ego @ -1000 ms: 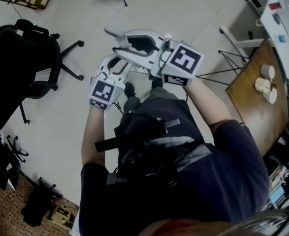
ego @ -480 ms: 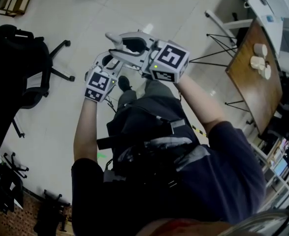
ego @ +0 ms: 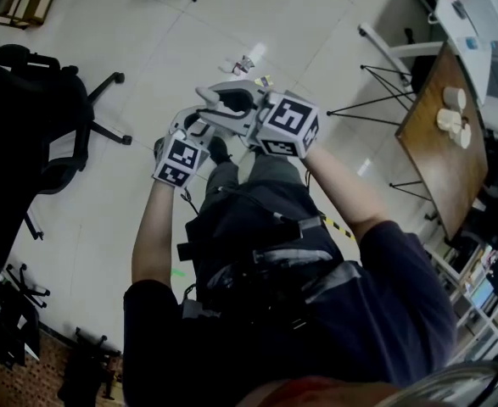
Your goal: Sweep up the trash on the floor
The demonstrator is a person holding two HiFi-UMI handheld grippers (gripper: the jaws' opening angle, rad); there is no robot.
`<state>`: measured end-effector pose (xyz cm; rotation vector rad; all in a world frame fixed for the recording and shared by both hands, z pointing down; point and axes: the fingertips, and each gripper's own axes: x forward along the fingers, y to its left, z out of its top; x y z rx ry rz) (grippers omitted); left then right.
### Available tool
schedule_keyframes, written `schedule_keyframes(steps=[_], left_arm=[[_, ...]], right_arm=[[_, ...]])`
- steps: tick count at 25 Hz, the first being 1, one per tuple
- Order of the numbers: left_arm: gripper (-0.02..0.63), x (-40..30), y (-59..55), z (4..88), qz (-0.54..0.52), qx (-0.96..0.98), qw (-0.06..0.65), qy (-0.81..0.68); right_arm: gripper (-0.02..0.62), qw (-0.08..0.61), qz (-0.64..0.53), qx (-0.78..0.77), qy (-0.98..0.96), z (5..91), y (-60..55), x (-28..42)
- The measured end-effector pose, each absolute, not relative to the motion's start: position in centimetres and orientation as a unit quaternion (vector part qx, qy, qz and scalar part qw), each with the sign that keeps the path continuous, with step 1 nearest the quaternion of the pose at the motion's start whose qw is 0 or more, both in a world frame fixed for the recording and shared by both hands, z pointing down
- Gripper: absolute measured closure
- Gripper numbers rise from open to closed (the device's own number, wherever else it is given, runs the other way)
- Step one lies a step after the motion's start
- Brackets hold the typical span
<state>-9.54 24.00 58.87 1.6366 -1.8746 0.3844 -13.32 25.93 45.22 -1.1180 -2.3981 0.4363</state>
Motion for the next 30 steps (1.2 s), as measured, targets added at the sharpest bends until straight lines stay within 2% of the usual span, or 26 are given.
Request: schedule_keyframes(steps=[12,20,30], left_arm=[[0.531,-11.4,22.8,66.6,0.167,0.566,0.371,-0.717],[0.531,-14.6,17.9,69.2,0.165,0.518,0.366,-0.755],[0.529,-16.7,10.8,70.4,0.184,0.552,0.333,-0.742]], right_arm=[[0.453,0.269,0.167,-0.432,-0.844,53.1,24.4,-15.3],[0.466,0.242,0.114,-0.377,-0.887,55.6,19.5,-19.2],[0.486,0.231,0.126,-0.305,-0.916,57.3,10.8,-21.8]])
